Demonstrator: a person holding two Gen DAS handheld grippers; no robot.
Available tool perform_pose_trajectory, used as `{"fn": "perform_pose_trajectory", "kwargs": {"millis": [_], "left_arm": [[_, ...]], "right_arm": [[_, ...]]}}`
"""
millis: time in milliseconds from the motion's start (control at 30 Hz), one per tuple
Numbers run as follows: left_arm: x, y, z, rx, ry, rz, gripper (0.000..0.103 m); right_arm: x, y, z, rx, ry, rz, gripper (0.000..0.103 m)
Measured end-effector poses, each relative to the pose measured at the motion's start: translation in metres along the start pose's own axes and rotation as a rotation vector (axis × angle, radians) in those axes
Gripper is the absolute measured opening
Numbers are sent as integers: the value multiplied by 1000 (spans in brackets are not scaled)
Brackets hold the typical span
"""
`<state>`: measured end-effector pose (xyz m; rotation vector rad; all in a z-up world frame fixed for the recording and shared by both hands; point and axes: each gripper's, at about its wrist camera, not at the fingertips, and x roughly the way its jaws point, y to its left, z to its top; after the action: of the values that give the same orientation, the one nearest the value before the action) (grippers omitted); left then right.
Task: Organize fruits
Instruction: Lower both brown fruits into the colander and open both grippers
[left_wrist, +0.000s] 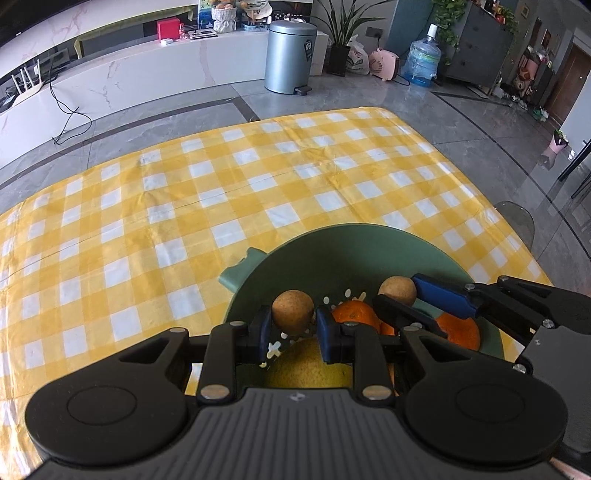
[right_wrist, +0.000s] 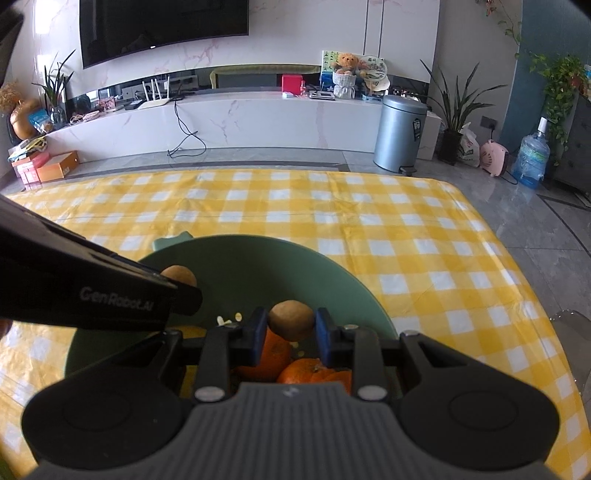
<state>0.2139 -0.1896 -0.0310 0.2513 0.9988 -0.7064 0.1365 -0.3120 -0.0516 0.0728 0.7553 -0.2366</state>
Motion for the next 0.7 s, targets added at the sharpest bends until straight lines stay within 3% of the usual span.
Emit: {"fn": "perform_pose_trajectory", "kwargs": {"millis": [300, 700], "left_arm": [[19, 4, 1, -8, 29, -1, 29], [23, 10, 8, -55, 37, -96, 29]], "right_arm": [[13, -2, -2, 8, 39, -3, 25], [17, -7, -4, 43, 56, 28, 25]]}}
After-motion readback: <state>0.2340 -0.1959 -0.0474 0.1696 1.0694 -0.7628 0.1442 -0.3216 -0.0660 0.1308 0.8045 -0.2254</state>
